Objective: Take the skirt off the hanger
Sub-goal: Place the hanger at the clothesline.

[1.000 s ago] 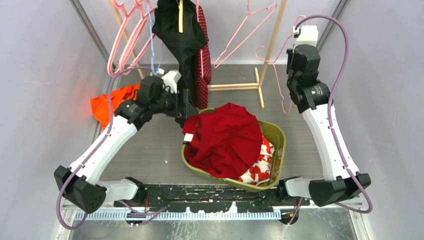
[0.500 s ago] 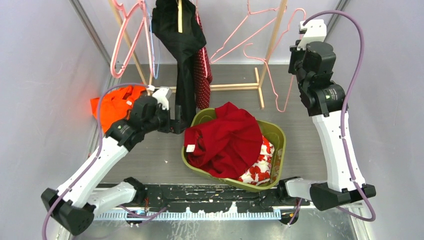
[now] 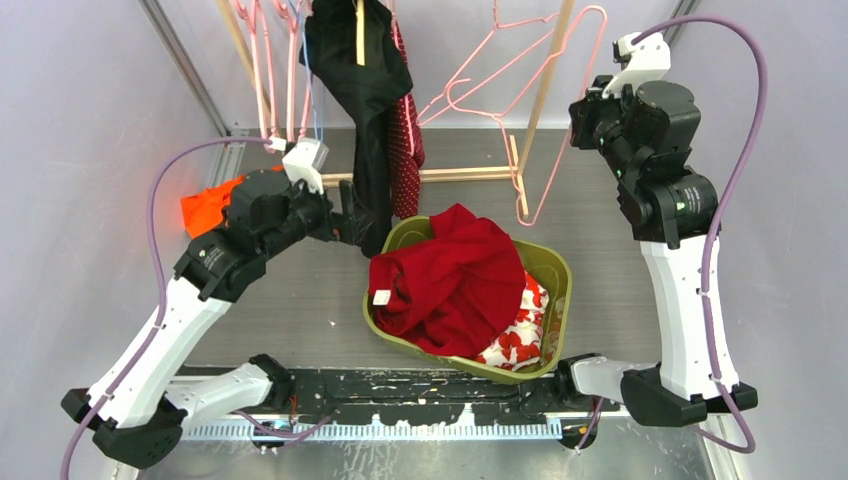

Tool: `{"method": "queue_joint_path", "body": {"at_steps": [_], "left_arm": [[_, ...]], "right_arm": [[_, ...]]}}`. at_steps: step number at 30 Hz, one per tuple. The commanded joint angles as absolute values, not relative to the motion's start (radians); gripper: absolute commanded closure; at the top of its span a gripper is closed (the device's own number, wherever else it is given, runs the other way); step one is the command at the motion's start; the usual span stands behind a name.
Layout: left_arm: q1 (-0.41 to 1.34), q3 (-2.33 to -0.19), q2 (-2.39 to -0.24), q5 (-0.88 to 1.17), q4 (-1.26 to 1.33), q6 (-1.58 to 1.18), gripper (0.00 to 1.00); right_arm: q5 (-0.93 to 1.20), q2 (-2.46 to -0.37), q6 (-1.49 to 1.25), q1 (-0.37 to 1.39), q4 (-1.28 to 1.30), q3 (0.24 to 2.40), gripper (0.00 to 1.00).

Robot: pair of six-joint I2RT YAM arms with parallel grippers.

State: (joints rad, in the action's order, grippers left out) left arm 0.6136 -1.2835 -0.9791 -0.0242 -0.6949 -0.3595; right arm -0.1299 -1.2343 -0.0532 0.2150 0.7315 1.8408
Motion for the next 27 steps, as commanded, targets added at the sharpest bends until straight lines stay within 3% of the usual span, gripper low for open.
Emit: {"method": "queue_joint_path", "body": {"at_steps": [1,17,27], "left_arm": [[0.652,-1.399,-1.043,-0.022,-0.613,-0.305,0.04],[0.737,-1.626,-1.362,0.052,-0.369,-0.227,0.04],[0.748,-1.624,-1.373,0.139,-0.221,-0.3,0.0]], "right_arm": [[-0.043,-1.201,-0.119,0.22,0.723,1.877,0.99],[0.162,-1.26,-0.419,0.22,0.555,1.974,0.99],[0.203,-1.288,-0.528,0.219,0.442,1.928,0.99]]}}
